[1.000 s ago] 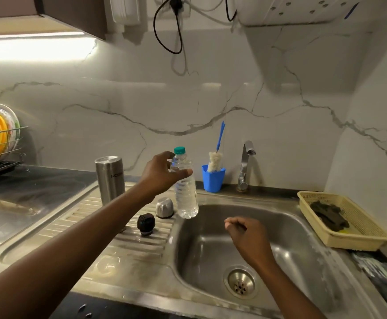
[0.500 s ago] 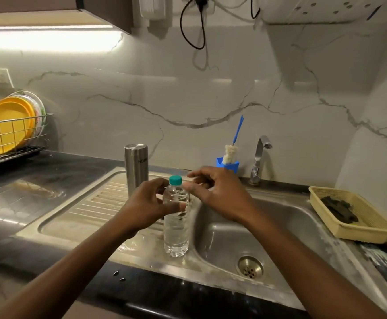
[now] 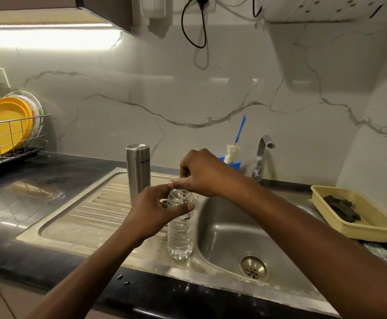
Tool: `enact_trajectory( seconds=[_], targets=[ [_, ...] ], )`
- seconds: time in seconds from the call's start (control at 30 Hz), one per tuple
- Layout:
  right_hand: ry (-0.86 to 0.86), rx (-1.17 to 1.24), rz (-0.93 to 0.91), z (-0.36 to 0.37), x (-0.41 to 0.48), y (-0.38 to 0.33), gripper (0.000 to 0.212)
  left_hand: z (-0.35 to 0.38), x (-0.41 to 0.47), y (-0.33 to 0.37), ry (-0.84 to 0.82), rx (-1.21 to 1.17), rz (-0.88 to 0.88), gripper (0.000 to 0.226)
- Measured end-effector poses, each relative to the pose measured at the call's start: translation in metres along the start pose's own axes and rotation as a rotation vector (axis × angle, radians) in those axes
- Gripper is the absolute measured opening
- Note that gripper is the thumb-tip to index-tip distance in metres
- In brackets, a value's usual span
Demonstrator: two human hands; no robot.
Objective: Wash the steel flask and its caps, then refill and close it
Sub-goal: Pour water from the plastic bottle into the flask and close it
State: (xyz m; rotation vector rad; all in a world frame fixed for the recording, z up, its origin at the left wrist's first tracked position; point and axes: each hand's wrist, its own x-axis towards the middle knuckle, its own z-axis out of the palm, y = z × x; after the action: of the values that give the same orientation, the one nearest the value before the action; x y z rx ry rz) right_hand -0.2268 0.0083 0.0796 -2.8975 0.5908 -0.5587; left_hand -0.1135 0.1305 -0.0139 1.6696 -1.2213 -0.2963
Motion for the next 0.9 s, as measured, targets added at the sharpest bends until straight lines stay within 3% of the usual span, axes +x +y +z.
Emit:
enact_trajectory(
  seconds=[0.23,0.47,0.6,0.77,0.9],
  targets=[
    [-0.138,0.028,-0.147,-0.011,0.002,0.006,0.025,0.000,-0.002,0.002,0.000,-0.013,0.001,0.041],
    [-0.352,0.049,-0.278,-0.030,0.009,0.010,0.032,-0.003,-0.003,0.003,-0.015,-0.050,-0.028,0.035],
    [-0.378,0.021,-0.275,-0.037,0.013,0.005,0.035,-0.003,-0.004,0.003,-0.020,-0.042,-0.028,0.035],
    [-0.260,-0.138,-0.220,-0.027,0.012,0.000,0.035,-0.002,-0.004,0.003,-0.010,-0.038,-0.005,0.031],
    [-0.329,-0.165,-0.239,-0.034,0.011,-0.005,0.029,-0.003,-0.005,0.005,-0.025,-0.053,0.011,0.031]
  ],
)
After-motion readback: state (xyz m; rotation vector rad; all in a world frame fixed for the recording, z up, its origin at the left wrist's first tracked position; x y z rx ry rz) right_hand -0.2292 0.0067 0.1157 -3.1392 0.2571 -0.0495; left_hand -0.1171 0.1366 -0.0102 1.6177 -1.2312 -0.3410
